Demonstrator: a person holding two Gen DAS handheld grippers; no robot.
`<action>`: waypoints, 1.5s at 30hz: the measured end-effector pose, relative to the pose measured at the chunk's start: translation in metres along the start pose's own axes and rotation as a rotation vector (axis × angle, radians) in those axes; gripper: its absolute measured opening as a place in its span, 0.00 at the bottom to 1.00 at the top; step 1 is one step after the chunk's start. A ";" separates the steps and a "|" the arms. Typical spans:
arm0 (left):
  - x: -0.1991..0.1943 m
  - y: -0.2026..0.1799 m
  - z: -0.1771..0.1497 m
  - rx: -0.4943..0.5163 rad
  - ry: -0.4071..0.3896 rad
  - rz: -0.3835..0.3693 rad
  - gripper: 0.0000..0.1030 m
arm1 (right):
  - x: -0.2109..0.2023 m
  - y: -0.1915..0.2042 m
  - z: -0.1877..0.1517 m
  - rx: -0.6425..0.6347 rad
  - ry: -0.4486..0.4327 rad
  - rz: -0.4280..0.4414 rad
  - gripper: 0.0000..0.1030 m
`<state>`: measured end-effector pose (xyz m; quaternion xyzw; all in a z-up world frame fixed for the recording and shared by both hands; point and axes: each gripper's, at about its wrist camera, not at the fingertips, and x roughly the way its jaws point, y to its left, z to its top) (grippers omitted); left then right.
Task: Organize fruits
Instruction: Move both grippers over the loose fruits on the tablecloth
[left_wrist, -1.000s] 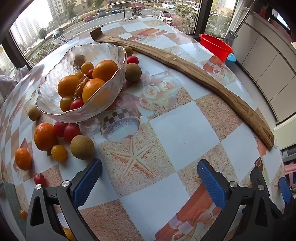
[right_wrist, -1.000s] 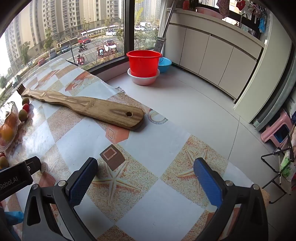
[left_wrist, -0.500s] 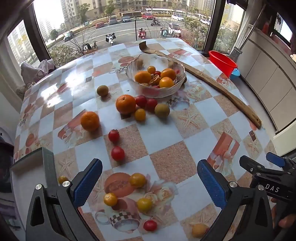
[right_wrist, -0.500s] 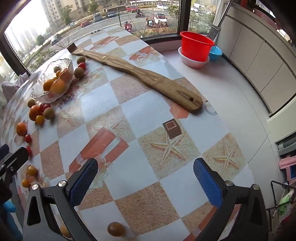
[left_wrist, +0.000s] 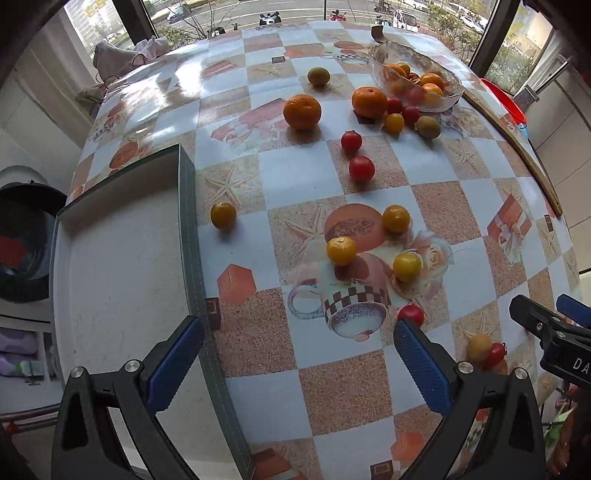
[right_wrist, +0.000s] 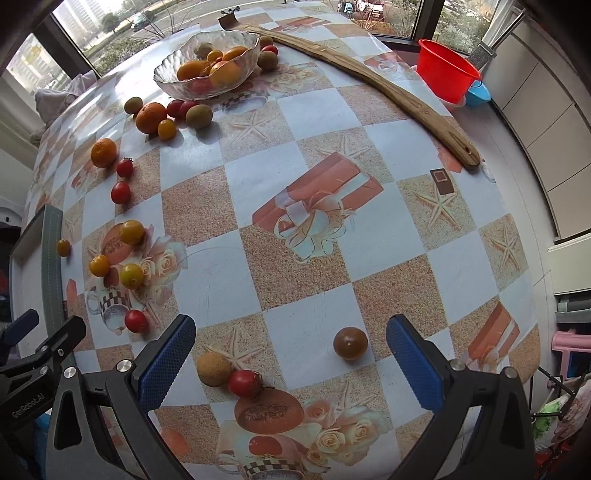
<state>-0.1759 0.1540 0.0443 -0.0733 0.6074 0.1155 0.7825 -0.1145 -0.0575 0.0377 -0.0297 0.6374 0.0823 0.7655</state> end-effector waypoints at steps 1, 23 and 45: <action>-0.002 0.001 0.001 0.004 0.003 -0.003 1.00 | 0.001 0.001 -0.001 0.002 0.005 0.003 1.00; 0.000 -0.004 0.009 0.005 0.001 -0.020 1.00 | 0.000 0.003 -0.013 0.001 0.025 -0.006 1.00; 0.015 -0.005 0.010 0.011 0.022 0.005 1.00 | 0.003 -0.015 -0.014 0.027 0.035 -0.006 1.00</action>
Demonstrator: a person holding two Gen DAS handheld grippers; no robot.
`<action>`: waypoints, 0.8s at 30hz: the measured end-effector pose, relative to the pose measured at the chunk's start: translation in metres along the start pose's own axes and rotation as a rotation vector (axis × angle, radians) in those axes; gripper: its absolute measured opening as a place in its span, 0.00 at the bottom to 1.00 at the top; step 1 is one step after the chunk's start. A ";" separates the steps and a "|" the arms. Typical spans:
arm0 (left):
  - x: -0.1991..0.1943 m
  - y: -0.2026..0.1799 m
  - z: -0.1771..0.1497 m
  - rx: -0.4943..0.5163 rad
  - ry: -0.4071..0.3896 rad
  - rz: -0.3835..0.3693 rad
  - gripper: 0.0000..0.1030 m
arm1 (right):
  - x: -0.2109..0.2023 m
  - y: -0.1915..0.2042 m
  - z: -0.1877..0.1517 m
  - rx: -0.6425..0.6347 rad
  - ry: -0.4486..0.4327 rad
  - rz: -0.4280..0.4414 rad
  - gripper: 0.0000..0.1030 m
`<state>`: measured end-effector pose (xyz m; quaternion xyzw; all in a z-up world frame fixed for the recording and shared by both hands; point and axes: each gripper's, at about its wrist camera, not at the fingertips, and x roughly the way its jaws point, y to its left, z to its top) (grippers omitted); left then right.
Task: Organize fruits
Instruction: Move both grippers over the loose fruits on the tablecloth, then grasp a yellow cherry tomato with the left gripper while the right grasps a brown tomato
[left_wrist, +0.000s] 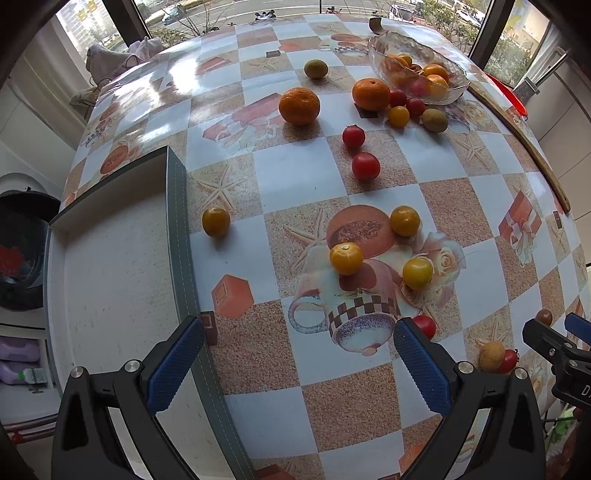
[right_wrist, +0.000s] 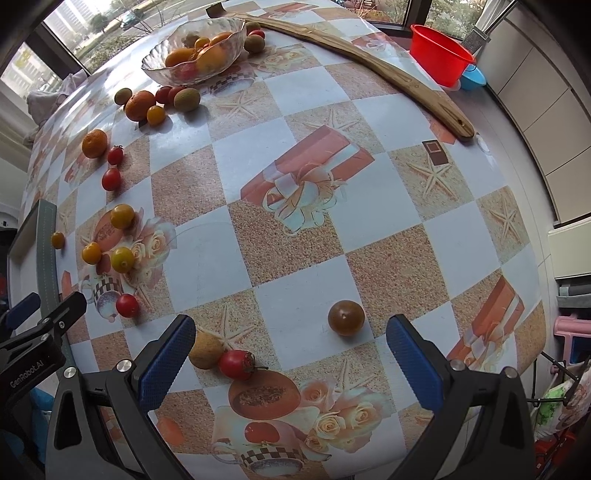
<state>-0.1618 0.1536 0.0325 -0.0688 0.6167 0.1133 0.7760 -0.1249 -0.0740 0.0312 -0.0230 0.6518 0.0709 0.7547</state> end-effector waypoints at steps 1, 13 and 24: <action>0.001 0.000 0.000 0.002 -0.001 0.002 1.00 | 0.000 -0.001 0.000 0.003 0.001 0.000 1.00; 0.022 -0.002 0.009 0.067 -0.029 0.015 1.00 | 0.006 -0.031 -0.009 0.062 0.001 -0.013 1.00; 0.036 -0.008 0.026 0.123 -0.035 -0.035 0.86 | 0.017 -0.035 -0.003 0.059 0.008 0.010 0.85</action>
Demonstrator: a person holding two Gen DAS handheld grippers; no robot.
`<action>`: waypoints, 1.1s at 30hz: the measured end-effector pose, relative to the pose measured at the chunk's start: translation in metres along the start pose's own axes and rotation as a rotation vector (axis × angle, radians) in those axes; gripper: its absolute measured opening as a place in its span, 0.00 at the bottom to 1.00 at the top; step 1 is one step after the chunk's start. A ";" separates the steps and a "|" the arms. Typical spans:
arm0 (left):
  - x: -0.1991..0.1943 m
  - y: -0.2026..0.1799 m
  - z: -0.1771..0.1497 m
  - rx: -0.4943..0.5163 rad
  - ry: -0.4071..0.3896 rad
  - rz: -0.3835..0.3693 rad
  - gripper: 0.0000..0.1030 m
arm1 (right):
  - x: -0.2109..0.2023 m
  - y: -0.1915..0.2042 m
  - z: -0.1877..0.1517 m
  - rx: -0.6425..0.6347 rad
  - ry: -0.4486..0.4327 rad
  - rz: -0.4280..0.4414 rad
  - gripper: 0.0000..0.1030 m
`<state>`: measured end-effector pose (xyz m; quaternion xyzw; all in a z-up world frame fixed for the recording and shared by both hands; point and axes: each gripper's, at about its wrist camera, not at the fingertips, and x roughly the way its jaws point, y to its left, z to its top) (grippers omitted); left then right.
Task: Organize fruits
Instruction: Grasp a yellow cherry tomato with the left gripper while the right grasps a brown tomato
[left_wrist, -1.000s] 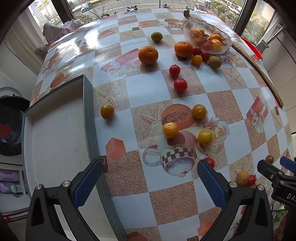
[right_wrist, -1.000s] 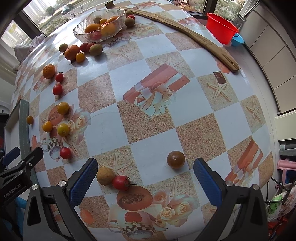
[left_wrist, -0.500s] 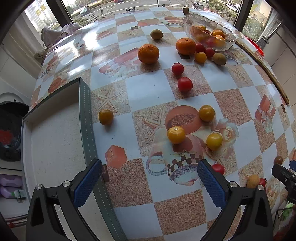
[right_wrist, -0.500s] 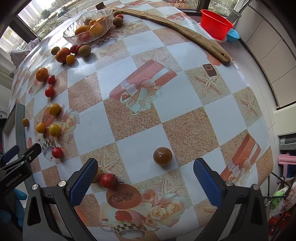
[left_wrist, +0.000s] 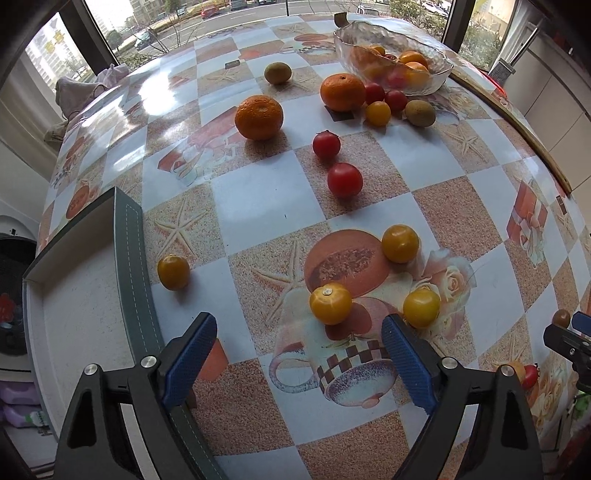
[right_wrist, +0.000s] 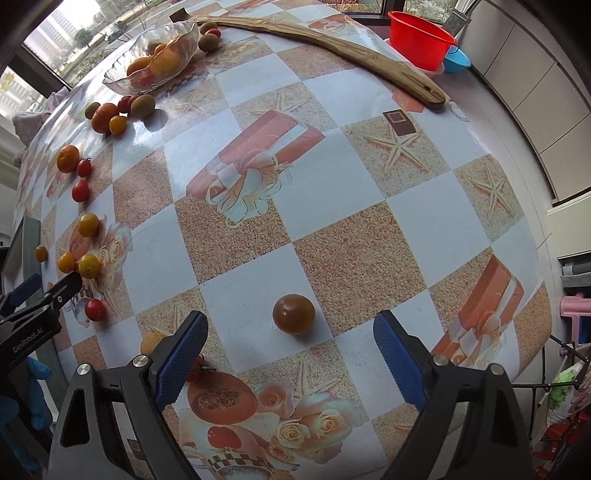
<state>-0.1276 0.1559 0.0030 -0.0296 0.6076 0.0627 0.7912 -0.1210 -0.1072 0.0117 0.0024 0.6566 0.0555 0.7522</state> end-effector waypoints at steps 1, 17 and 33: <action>0.002 0.000 0.002 0.001 0.007 -0.006 0.86 | 0.002 0.001 0.001 -0.003 0.005 0.003 0.80; -0.006 -0.016 0.008 0.005 -0.038 -0.088 0.22 | -0.002 0.008 0.000 -0.002 -0.012 -0.003 0.22; -0.053 0.016 -0.021 -0.088 -0.089 -0.154 0.22 | -0.034 0.031 0.000 -0.020 -0.047 0.135 0.22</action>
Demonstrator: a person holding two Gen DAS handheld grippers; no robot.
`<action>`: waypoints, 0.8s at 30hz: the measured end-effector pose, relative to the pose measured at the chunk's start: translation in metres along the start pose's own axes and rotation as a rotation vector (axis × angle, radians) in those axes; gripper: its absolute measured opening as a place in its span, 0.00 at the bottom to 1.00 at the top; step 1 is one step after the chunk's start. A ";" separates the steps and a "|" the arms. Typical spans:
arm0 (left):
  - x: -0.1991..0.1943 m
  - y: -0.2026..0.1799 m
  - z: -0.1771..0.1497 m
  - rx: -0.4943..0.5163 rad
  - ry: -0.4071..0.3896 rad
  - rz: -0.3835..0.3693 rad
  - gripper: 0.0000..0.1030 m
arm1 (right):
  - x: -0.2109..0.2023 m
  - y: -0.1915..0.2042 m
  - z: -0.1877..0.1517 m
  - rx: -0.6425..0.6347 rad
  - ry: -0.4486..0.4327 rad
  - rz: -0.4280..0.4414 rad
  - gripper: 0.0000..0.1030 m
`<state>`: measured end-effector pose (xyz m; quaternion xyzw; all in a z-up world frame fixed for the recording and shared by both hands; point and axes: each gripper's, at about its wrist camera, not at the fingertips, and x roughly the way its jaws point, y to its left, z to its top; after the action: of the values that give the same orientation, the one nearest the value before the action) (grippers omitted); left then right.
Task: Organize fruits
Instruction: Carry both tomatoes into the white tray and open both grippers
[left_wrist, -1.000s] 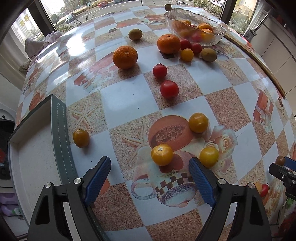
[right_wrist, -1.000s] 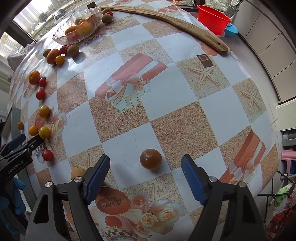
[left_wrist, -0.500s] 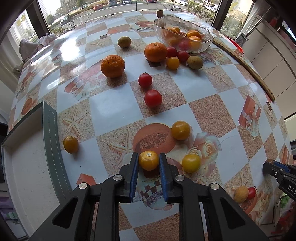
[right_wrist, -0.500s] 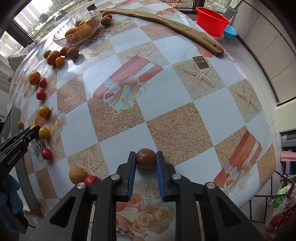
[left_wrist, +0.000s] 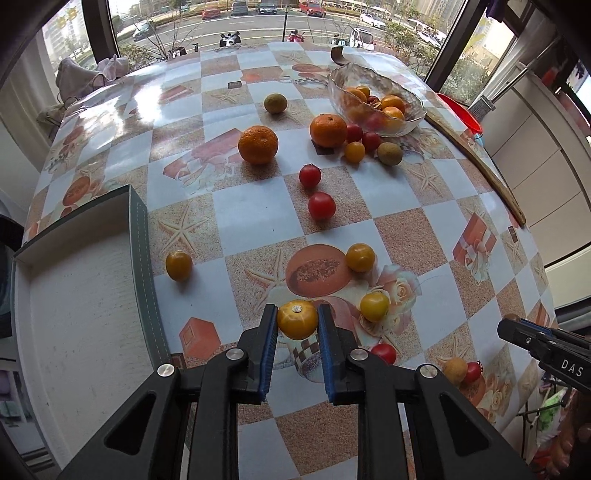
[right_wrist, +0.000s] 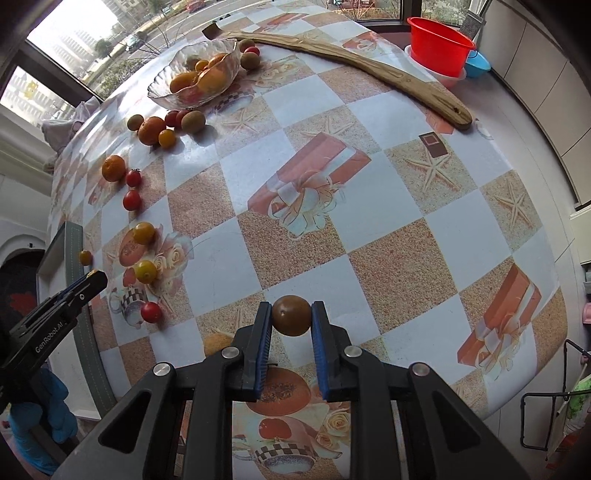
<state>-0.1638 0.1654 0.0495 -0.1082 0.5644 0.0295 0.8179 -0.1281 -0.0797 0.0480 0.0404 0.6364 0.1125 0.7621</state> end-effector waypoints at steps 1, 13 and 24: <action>-0.004 0.002 0.000 -0.007 -0.005 0.001 0.22 | -0.002 0.005 0.000 -0.011 -0.003 0.006 0.22; -0.041 0.079 -0.009 -0.151 -0.054 0.102 0.22 | 0.009 0.119 0.023 -0.215 0.008 0.132 0.22; -0.036 0.173 -0.028 -0.295 -0.039 0.255 0.22 | 0.042 0.257 0.030 -0.430 0.063 0.275 0.22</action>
<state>-0.2321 0.3306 0.0484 -0.1539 0.5470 0.2176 0.7935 -0.1229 0.1812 0.0661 -0.0399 0.6098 0.3492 0.7103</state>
